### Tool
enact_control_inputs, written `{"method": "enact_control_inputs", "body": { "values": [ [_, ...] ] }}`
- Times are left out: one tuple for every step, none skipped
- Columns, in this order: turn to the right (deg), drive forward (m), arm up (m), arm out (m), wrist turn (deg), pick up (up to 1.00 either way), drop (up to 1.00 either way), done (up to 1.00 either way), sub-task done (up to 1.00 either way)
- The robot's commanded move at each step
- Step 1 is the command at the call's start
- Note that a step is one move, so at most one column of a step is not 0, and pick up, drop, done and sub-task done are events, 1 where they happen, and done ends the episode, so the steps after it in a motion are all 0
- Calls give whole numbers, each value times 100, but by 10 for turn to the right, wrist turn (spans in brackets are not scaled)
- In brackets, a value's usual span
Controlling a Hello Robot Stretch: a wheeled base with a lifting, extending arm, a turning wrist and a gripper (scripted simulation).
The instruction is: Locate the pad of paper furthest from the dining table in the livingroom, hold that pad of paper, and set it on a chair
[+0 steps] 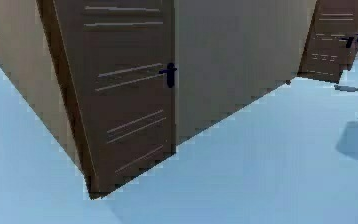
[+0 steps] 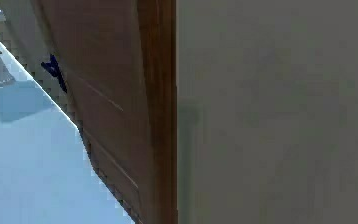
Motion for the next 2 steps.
{"method": "enact_control_inputs", "body": {
  "values": [
    [-420, 0, 0, 0, 0, 0, 0, 0, 0],
    [0, 15, 0, 0, 0, 0, 0, 0, 0]
  ]
}}
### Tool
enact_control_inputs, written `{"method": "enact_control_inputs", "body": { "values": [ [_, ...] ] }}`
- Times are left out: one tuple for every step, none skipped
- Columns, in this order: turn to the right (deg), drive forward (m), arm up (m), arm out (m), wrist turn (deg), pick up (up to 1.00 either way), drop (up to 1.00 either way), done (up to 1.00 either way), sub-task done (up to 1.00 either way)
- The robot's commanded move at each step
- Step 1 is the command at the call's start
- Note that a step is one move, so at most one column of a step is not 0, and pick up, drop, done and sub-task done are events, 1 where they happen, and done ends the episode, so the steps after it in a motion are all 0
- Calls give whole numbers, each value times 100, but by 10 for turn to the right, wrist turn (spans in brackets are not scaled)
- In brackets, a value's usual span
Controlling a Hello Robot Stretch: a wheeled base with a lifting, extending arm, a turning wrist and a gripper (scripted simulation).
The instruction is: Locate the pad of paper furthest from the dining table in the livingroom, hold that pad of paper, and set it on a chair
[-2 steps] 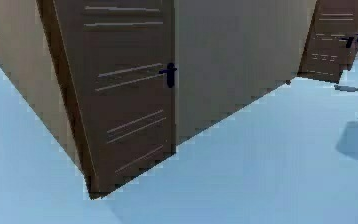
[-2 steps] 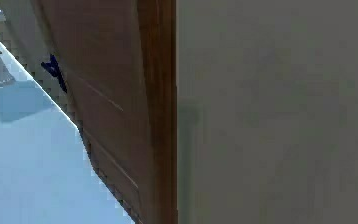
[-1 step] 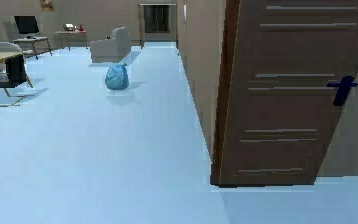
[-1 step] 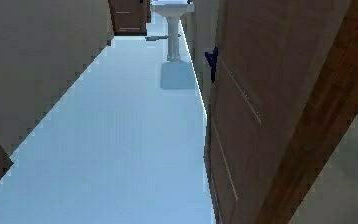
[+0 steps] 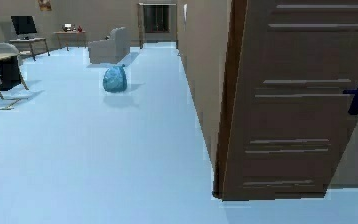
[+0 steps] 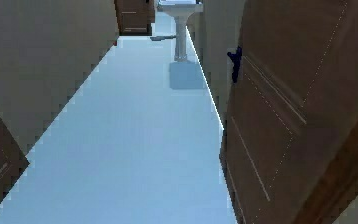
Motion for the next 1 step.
{"method": "enact_control_inputs", "body": {
  "values": [
    [-120, 0, 0, 0, 0, 0, 0, 0, 0]
  ]
}}
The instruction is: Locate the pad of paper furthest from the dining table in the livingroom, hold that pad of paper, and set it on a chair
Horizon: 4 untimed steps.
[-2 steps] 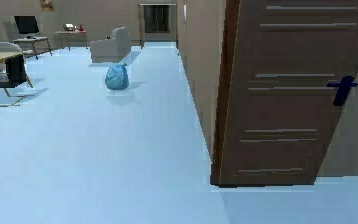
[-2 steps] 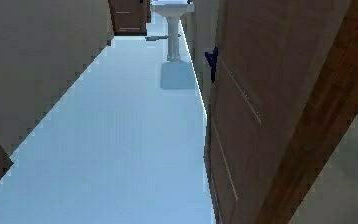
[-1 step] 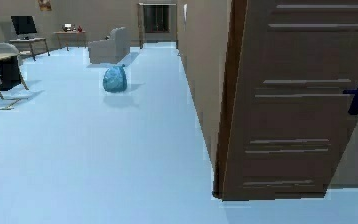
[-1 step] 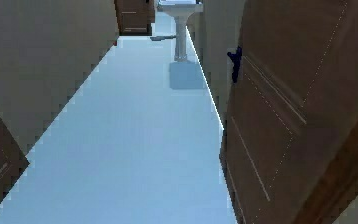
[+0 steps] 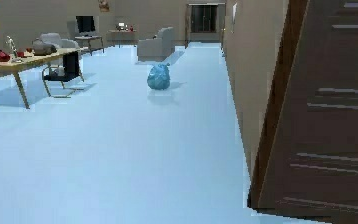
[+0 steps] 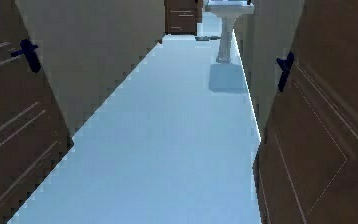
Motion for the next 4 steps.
{"method": "enact_control_inputs", "body": {
  "values": [
    [0, 100, 0, 0, 0, 0, 0, 0, 0],
    [60, 0, 0, 0, 0, 0, 0, 0, 0],
    [0, 100, 0, 0, 0, 0, 0, 0, 0],
    [0, 100, 0, 0, 0, 0, 0, 0, 0]
  ]
}}
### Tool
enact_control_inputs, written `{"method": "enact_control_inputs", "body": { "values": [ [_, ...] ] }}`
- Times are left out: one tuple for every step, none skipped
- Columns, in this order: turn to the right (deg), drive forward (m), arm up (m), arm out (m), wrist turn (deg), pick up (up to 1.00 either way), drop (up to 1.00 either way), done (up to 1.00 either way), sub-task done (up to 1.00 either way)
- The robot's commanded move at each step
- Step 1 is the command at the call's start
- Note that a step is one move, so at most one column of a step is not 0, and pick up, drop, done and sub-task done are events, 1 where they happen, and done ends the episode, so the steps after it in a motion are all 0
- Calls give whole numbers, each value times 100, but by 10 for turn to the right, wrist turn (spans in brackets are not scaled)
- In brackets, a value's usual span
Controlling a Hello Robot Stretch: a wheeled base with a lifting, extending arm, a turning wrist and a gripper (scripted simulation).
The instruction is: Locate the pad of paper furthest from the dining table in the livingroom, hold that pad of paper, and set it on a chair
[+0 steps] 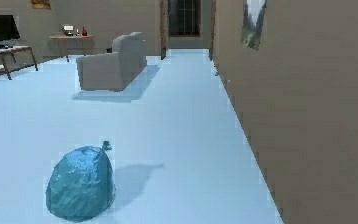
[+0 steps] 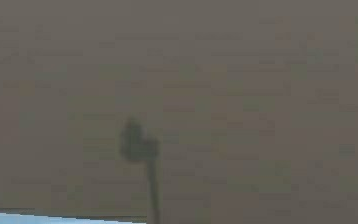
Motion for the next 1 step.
{"method": "enact_control_inputs", "body": {
  "values": [
    [30, 0, 0, 0, 0, 0, 0, 0, 0]
  ]
}}
